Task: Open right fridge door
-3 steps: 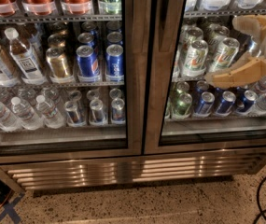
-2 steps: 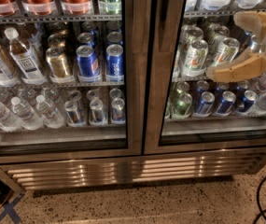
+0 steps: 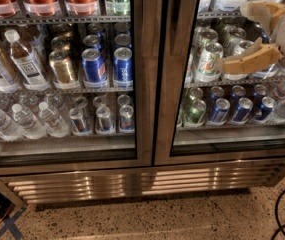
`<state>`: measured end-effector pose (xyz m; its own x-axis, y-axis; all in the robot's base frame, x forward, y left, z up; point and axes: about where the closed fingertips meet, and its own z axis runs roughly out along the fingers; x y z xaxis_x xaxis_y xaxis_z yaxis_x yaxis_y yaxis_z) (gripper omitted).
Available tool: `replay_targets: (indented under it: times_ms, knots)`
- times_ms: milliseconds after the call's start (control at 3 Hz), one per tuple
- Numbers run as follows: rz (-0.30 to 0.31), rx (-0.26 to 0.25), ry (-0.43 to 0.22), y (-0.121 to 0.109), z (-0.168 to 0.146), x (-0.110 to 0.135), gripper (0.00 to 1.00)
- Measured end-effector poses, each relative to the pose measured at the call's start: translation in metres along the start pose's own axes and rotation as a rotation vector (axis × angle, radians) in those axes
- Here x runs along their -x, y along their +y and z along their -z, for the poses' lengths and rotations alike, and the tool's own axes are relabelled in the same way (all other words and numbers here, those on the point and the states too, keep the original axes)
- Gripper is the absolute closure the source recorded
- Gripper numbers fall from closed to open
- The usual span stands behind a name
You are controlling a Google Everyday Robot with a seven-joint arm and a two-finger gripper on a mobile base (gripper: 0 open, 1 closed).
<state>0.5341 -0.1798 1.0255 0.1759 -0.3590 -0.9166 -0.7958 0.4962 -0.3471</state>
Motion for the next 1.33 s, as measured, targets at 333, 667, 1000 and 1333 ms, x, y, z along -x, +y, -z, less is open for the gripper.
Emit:
replay_targets:
  times_ms: [333,667,1000,1333]
  knots:
    - [0.020,0.065,-0.047,-0.006,-0.019,0.009,0.14]
    - [0.020,0.066,-0.048,-0.003,-0.016,0.010,0.16]
    - [0.012,0.097,-0.068,0.002,-0.022,0.012,0.17]
    - [0.008,0.141,-0.098,0.009,-0.030,0.017,0.23]
